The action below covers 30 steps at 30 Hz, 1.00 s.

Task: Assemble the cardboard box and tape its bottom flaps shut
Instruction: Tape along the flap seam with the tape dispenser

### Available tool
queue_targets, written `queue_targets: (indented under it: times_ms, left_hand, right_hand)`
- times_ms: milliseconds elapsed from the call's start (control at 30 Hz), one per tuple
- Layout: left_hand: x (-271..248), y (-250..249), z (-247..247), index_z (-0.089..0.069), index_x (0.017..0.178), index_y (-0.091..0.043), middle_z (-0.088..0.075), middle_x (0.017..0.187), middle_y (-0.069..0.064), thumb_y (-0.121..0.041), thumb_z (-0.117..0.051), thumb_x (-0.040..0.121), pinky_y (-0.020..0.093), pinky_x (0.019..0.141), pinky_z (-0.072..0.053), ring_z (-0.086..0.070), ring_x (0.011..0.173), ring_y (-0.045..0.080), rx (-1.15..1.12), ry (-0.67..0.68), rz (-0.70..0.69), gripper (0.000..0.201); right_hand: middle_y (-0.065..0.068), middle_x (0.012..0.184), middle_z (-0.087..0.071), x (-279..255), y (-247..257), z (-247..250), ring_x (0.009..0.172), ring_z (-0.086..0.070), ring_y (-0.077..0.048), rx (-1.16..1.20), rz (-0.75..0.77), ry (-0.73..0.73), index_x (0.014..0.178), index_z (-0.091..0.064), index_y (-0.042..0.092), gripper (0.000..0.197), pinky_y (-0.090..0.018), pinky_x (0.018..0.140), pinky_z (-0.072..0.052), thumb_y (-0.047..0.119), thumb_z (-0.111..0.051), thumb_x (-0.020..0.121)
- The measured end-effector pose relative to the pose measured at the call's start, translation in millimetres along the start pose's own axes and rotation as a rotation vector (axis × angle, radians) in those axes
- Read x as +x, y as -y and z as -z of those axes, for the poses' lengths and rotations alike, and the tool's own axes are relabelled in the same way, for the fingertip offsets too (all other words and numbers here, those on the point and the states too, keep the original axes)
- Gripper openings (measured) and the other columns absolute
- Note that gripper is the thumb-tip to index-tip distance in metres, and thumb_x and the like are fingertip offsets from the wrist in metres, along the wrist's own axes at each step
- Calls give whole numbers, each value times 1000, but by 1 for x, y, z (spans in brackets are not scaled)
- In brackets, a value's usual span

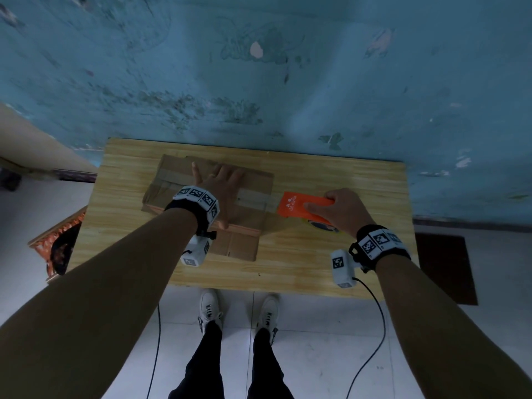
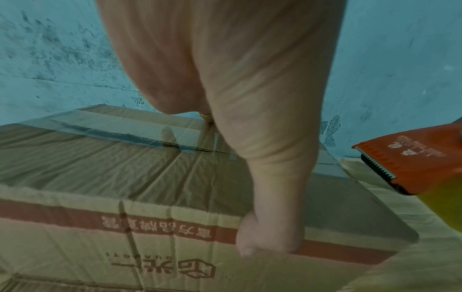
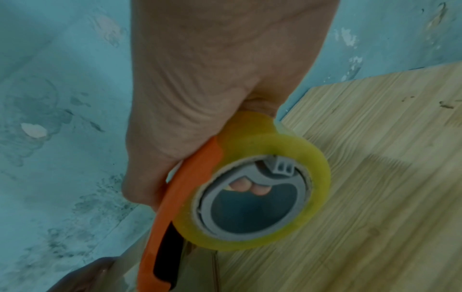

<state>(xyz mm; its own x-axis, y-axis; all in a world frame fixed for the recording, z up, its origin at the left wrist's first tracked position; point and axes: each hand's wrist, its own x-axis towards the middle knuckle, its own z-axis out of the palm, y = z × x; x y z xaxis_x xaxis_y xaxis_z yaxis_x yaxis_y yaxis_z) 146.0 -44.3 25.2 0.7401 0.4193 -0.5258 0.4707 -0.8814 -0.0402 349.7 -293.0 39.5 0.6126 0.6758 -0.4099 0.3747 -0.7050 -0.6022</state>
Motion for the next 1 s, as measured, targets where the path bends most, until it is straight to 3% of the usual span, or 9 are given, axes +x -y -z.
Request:
queue_targets:
  times_ms: [267,433,567,667,767,833,1000]
  left_hand:
    - [1,-4,0,1,155,-32,-8,164,8,-49,-99,38,84,106,10,-8,156,37,17,15,18,155]
    - [4,-1,-6,0,155,-30,-12,163,8,-51,-98,34,78,112,7,-10,155,37,5,-20,-9,157]
    - [6,0,-7,-3,155,-31,-18,161,9,-51,-98,30,74,117,-2,-16,153,38,-12,-38,-17,158]
    - [5,2,-4,-3,157,-29,-21,160,8,-51,-98,32,71,119,-6,-20,152,38,-15,-30,-40,158]
    - [7,5,0,-4,156,-28,-25,159,8,-54,-98,31,64,122,-12,-23,150,37,-11,-21,-61,158]
    - [9,6,3,-3,157,-29,-27,158,9,-56,-98,29,61,122,-15,-23,149,38,-13,-1,-70,161]
    - [9,5,12,-2,160,-27,-25,161,10,-57,-98,29,60,123,-13,-21,151,40,-9,54,-75,165]
  right_hand:
    - [0,67,-77,14,-2,-11,51,-73,-17,-71,-30,41,87,-75,19,52,-27,48,-56,70,-76,78]
    - [1,68,-76,21,2,-21,52,-73,-16,-98,-53,65,84,-73,20,47,-28,48,-58,67,-77,80]
    - [3,71,-77,29,7,-32,59,-76,-15,-107,-56,64,84,-74,21,50,-36,61,-66,70,-76,76]
    - [3,71,-74,33,11,-32,61,-74,-14,-144,-34,54,84,-74,19,47,-33,61,-64,65,-77,80]
    - [1,73,-74,39,13,-31,66,-73,-17,-195,-19,60,83,-73,19,48,-38,69,-65,66,-75,79]
    - [2,76,-74,43,17,-31,69,-73,-18,-232,-9,48,83,-71,18,53,-37,70,-63,71,-73,77]
    - [4,69,-66,42,32,-26,63,-65,-13,-334,40,10,72,-65,21,48,-26,56,-45,68,-73,80]
